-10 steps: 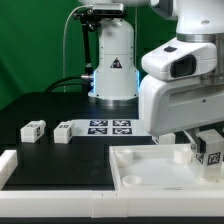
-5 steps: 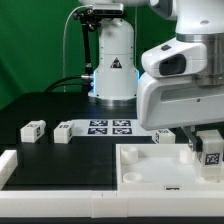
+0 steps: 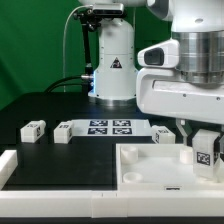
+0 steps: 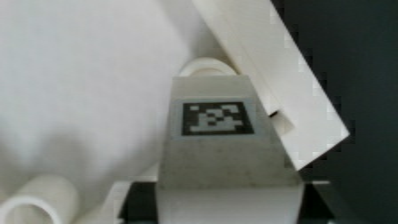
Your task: Assemble one leg
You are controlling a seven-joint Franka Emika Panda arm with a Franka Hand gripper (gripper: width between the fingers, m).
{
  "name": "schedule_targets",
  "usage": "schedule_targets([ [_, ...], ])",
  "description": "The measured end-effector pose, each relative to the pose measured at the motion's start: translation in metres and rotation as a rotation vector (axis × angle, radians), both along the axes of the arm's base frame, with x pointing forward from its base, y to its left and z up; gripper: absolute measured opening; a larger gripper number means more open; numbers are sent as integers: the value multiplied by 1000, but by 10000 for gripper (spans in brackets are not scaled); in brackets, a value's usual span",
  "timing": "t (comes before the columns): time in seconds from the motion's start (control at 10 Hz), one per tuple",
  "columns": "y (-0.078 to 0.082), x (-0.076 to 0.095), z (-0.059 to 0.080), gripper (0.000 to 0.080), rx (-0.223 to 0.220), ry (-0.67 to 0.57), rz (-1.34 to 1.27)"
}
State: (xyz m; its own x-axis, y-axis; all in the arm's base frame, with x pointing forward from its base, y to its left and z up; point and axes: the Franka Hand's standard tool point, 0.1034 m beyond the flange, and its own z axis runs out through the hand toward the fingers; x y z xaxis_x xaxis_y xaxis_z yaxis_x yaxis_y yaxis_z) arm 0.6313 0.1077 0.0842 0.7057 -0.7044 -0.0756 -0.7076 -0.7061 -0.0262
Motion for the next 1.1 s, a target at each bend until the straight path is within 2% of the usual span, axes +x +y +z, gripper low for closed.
schedule_targets([
  [0.3,3,0,0,293,-26,21,-381],
  [0.6,9,0,0,293,-4,61,-767],
  [0.8,10,0,0,300,3,59,-710],
  [0.9,11,0,0,501,6,61,-715],
  [1.0,11,0,0,501,7,55,-650],
  [1.1,11,-1,0,618,14,42,-497],
])
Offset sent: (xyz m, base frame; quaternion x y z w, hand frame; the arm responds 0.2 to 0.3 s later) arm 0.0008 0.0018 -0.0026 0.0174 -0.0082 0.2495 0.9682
